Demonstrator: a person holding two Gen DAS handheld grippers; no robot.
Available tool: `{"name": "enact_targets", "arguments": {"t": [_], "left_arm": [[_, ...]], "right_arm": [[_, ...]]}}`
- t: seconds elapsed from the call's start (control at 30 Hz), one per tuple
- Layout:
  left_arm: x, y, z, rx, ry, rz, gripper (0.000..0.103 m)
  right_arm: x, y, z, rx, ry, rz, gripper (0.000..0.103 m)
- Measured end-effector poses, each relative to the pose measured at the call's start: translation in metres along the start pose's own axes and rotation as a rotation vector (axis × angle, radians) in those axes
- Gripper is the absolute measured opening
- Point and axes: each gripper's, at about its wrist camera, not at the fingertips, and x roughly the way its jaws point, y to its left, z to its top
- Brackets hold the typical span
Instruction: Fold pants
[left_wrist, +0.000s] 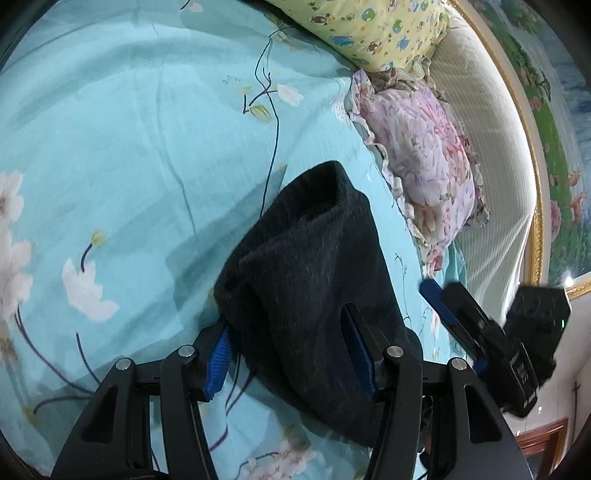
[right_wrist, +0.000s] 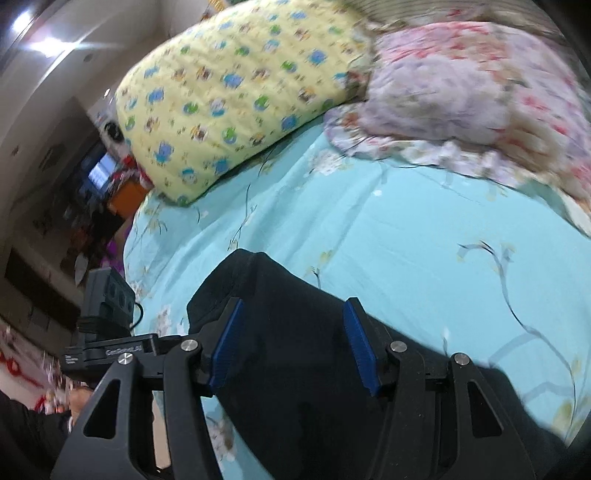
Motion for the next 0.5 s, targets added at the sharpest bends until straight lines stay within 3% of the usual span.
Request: {"name": "enact_targets", "arguments": {"t": [0.2,0.5], "left_arm": [[0.003,0.01,0.009,-0.015,0.003,-0.007,0.038],[0.003,0.008,0.006,0.011,-0.016,0.009,0.035]], "right_arm": [[0.045,0.003,0.026,-0.099,0.131,0.053,0.057],[0.092,-0.005,0.044,-0.16,0.279,0.106,0.057]]}}
